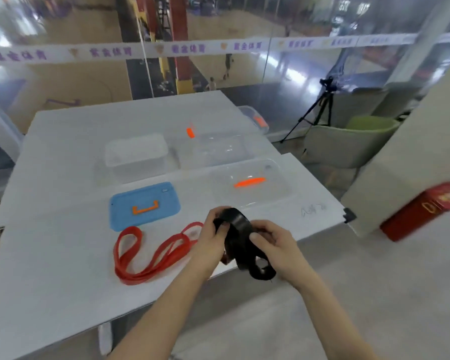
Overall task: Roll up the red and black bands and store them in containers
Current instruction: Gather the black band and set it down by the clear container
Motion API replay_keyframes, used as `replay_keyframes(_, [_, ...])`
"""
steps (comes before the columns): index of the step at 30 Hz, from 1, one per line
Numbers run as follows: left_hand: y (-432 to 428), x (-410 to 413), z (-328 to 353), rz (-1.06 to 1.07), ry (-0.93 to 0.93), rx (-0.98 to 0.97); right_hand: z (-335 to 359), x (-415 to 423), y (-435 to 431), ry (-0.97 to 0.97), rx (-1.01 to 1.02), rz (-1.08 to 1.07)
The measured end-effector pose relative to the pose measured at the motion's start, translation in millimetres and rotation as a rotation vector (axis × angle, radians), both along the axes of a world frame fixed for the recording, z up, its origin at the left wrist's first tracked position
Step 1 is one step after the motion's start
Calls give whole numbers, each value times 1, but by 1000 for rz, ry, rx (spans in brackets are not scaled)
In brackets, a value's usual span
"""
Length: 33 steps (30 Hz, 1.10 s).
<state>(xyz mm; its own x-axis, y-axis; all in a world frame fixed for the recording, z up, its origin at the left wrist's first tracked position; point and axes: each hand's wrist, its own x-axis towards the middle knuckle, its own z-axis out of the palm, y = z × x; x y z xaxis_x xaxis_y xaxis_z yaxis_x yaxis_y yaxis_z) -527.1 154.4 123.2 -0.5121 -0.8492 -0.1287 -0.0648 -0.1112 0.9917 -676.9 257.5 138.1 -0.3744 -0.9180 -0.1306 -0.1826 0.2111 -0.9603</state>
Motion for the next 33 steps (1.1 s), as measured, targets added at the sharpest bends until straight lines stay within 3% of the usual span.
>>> replay_keyframes(3, [10,-41,-5,2,48,76,-17,-35,20,25,49,-71])
replay_keyframes(9, [1,-113,-13,-84,316,388,-44,-88,16,5,-7,-107])
replay_keyframes(12, [-16,-145,-18,-123,373,463,-50,-119,2,-32,-57,-96])
replay_keyframes(15, [-37,-178,-22,-134,427,522,-53,-154,-16,-125,-15,-88])
replay_keyframes(20, [-66,-221,-31,-112,454,625,-59,-204,-40,-104,80,-27])
replay_keyframes(28, [-91,-241,-59,-47,136,461,-81,-261,-84,91,173,73])
replay_keyframes(30, [-94,-241,-70,-56,3,356,-89,-276,-96,220,204,190])
replay_keyframes(33, [-93,-242,-93,-76,-210,183,-105,-298,-114,589,188,396])
